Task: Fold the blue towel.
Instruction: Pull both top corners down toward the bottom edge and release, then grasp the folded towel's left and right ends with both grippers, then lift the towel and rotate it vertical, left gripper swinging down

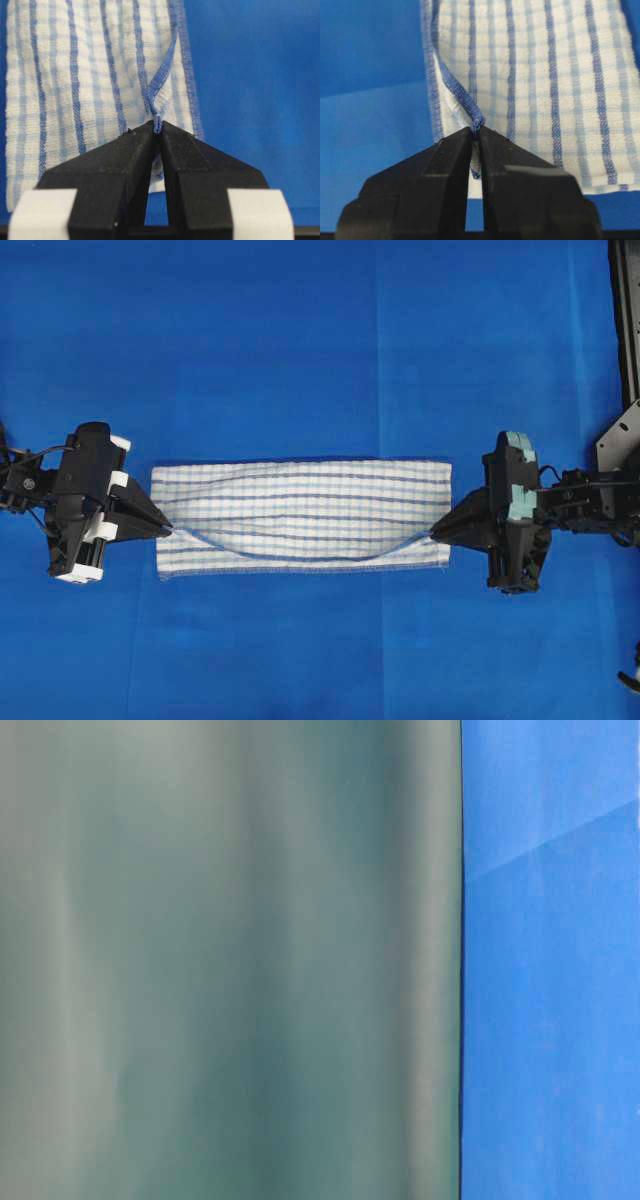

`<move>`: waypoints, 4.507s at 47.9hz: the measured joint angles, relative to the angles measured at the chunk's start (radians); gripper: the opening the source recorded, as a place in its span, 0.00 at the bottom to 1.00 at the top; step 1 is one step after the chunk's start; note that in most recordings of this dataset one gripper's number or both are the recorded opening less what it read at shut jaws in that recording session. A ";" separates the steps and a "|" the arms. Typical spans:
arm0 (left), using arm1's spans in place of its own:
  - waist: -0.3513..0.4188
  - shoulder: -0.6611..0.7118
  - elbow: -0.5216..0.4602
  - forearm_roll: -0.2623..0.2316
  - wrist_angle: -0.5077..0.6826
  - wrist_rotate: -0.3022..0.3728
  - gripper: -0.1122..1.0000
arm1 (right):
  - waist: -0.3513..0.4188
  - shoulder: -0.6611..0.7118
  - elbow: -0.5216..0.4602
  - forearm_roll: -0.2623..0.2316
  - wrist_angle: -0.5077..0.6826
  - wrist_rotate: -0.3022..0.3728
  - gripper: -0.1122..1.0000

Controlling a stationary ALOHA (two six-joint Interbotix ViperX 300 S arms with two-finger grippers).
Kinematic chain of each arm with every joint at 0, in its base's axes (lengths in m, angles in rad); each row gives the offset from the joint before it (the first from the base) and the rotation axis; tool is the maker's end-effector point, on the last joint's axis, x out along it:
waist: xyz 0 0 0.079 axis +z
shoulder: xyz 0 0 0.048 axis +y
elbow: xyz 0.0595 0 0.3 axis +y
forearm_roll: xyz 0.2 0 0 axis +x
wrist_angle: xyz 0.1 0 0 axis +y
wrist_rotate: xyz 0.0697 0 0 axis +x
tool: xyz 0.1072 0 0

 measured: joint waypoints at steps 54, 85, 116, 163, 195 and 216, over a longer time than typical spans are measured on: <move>0.109 -0.130 -0.025 0.012 0.155 -0.100 0.88 | -0.158 -0.195 -0.009 0.029 0.103 -0.221 0.87; 0.279 0.107 -0.051 0.011 0.067 0.155 0.88 | -0.391 0.086 -0.028 0.029 0.133 -0.318 0.86; 0.252 0.209 -0.049 0.005 0.094 0.100 0.37 | -0.356 0.147 -0.043 0.055 0.112 -0.314 0.75; 0.216 -0.061 -0.156 0.006 0.457 0.104 0.14 | -0.334 -0.153 -0.015 0.054 0.141 -0.330 0.06; 0.143 -0.198 -0.221 0.005 0.465 0.029 0.14 | -0.356 -0.342 -0.014 0.054 0.190 -0.331 0.06; 0.060 0.026 -0.439 0.005 0.377 -0.083 0.14 | -0.548 -0.342 -0.069 0.038 0.186 -0.333 0.06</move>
